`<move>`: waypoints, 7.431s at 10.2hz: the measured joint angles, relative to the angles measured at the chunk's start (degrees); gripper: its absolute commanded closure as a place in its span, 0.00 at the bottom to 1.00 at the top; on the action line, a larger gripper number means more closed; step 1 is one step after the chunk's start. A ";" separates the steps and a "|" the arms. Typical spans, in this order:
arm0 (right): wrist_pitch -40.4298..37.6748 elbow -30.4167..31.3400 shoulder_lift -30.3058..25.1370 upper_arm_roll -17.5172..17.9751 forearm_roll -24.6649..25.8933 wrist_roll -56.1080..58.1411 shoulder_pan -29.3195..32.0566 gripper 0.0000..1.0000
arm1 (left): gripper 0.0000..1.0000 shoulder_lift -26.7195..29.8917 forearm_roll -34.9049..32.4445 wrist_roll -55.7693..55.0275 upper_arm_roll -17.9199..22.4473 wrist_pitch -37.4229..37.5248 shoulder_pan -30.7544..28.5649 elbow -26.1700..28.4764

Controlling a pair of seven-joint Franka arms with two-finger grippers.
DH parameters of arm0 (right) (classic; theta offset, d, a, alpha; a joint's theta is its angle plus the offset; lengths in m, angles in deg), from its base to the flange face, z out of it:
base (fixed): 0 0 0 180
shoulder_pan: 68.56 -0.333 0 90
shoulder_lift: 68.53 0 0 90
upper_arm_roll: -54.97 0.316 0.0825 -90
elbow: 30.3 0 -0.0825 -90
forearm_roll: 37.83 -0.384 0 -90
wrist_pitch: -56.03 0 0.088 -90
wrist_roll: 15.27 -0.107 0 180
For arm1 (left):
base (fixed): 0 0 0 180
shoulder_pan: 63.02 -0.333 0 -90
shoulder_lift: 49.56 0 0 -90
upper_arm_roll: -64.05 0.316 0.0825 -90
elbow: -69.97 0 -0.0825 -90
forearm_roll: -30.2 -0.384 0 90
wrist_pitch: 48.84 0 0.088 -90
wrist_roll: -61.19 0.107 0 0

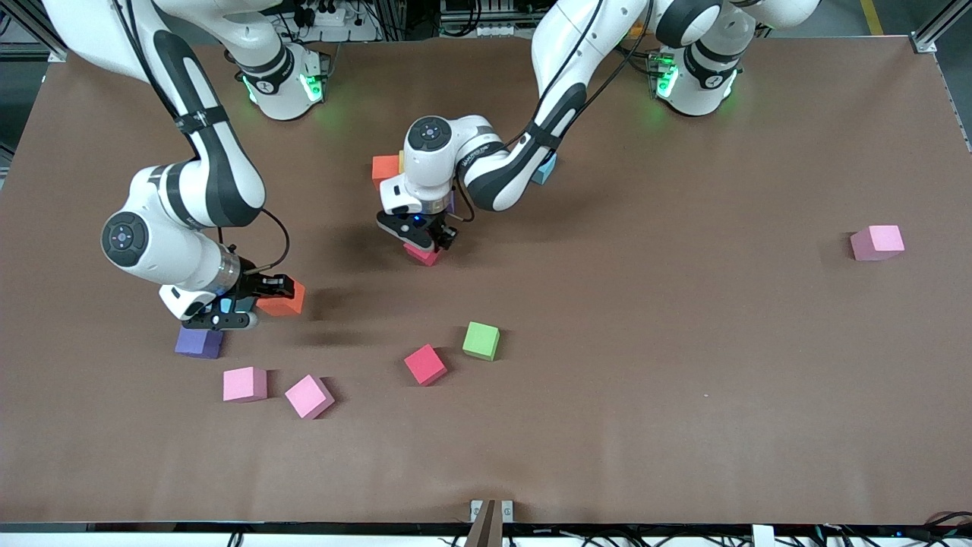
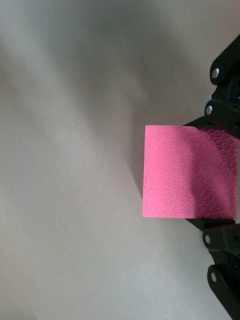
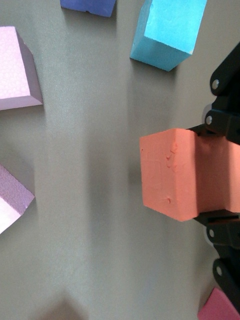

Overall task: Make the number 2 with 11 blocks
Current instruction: 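Lower the left gripper and close it on the pink cube, then lift the pink cube with the left gripper and hold it, then carry the orange cube toward the cube row with the right gripper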

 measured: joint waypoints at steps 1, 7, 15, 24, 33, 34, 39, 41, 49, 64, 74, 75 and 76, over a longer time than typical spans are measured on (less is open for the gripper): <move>0.00 -0.07 0.04 0.04 0.00 -0.34 -0.03 1.00 | 1.00 0.75 0.15 -2.71 0.05 3.04 -1.00 -0.14; 0.00 -0.47 0.48 0.25 -0.02 -1.91 -0.37 1.00 | 1.00 2.38 0.97 -15.86 0.83 8.12 -3.25 -0.14; 0.31 -1.51 1.14 0.35 -0.01 -2.07 -0.57 1.00 | 1.00 2.41 1.01 -29.45 -1.75 8.10 -1.82 -0.16; 0.27 -2.05 1.57 0.42 -0.01 -2.09 -1.17 1.00 | 1.00 2.43 0.16 -29.98 -1.89 7.30 0.52 -0.06; 0.22 -2.06 1.60 0.48 -0.01 -2.09 -1.27 1.00 | 1.00 2.41 -0.04 -31.66 -1.16 6.43 0.66 0.80; 0.22 -2.06 1.60 0.48 -0.01 -2.09 -1.27 1.00 | 1.00 2.41 -0.04 -31.67 -1.16 6.43 0.69 0.80; 0.23 -2.08 1.60 0.48 -0.01 -2.10 -1.27 1.00 | 1.00 2.41 -0.07 -31.67 -1.19 6.43 0.72 0.80; 0.24 -2.09 1.60 0.48 -0.01 -2.10 -1.27 1.00 | 1.00 2.41 -0.26 -31.65 -1.18 6.43 0.67 0.80; 0.26 -2.09 1.61 0.48 -0.01 -2.10 -1.27 1.00 | 1.00 2.41 -0.99 -30.71 -1.18 5.98 0.72 0.82; 0.32 -2.10 1.86 0.54 -0.02 -3.32 -1.84 1.00 | 1.00 2.43 -5.24 -34.07 -1.65 5.54 1.51 1.63; 0.43 -2.10 2.30 0.47 -0.03 -7.10 -2.52 1.00 | 0.17 2.52 -5.34 -34.42 -1.67 5.54 2.03 1.62; 0.60 -2.10 2.58 0.47 -0.04 -8.38 -2.52 1.00 | 0.04 2.53 -5.34 -35.00 -1.67 5.54 2.04 1.62; 0.75 -2.11 2.83 0.47 -0.05 -9.92 -2.52 1.00 | 0.00 2.58 -5.35 -35.45 -1.67 5.54 2.03 1.62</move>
